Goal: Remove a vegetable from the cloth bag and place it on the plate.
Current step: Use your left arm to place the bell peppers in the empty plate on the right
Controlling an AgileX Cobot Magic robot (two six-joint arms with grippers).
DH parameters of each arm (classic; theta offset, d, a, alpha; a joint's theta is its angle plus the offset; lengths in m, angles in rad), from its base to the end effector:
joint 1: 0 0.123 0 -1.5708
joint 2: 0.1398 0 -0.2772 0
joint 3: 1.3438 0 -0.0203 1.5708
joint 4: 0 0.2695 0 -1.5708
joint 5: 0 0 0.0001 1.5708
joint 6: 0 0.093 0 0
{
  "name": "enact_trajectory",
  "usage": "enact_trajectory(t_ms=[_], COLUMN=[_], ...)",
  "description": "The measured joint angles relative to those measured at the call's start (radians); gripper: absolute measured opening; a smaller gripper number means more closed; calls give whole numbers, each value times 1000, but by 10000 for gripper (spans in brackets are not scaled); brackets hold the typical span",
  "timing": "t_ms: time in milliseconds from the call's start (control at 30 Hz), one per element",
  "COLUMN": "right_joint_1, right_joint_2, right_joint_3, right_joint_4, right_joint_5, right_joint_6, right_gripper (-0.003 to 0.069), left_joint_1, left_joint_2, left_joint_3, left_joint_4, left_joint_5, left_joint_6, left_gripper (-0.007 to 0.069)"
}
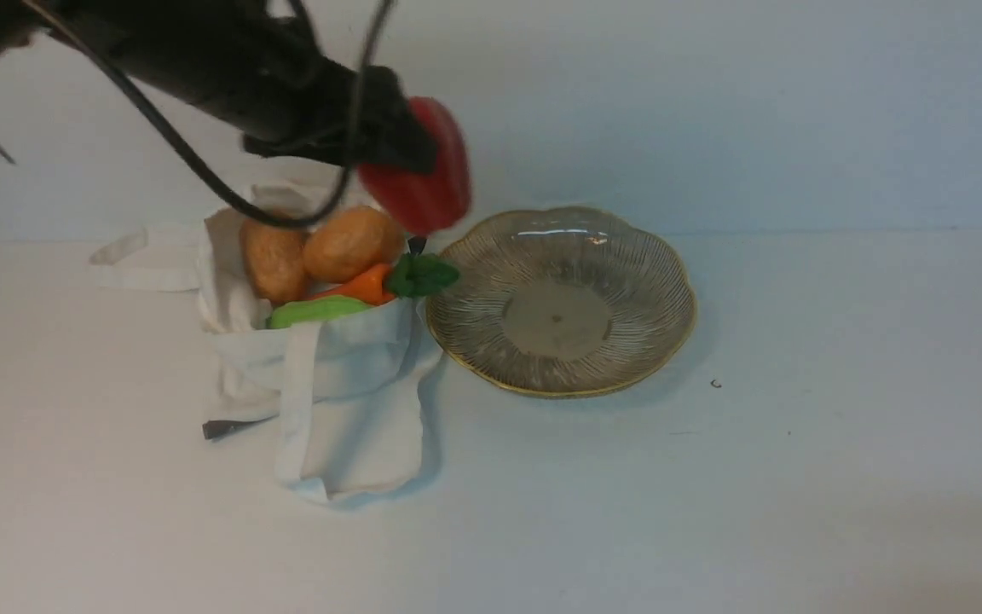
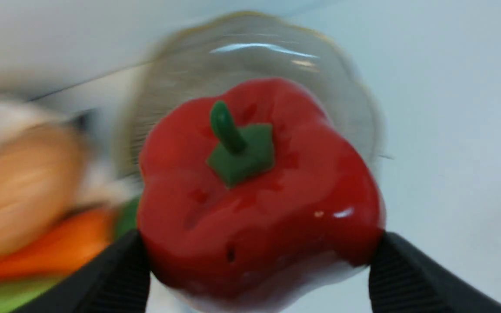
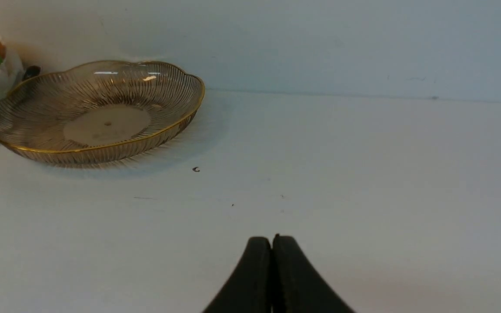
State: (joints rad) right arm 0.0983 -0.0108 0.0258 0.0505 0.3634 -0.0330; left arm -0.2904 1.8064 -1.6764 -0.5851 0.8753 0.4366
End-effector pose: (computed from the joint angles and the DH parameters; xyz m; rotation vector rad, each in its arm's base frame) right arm 0.0809 0.0097 0.1716 -0.0907 1.8604 0.0946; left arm 0.3994 -0.1606 0.3276 0.5903 2.3187 -0.6443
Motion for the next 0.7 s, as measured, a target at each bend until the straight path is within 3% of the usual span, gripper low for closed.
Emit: enact_trajectory(t_ms=[267,567,700], right_joint_1=[0,0,0], right_joint_2=[0,0,0], right_joint_3=[0,0,0], right_joint_4=[0,0,0], right_joint_5=[0,0,0], right_joint_6=[0,0,0], right_gripper=[-15,-15,-15], left_joint_1=[-250,-270,-270], left_joint_2=[161,299,341], left_joint_3=[0,0,1], left_joint_4=[-14,-26,-41], left_joint_5=[-415,-590,-598], left_joint_6=[-1,-1,-10], left_gripper=[589,589,592])
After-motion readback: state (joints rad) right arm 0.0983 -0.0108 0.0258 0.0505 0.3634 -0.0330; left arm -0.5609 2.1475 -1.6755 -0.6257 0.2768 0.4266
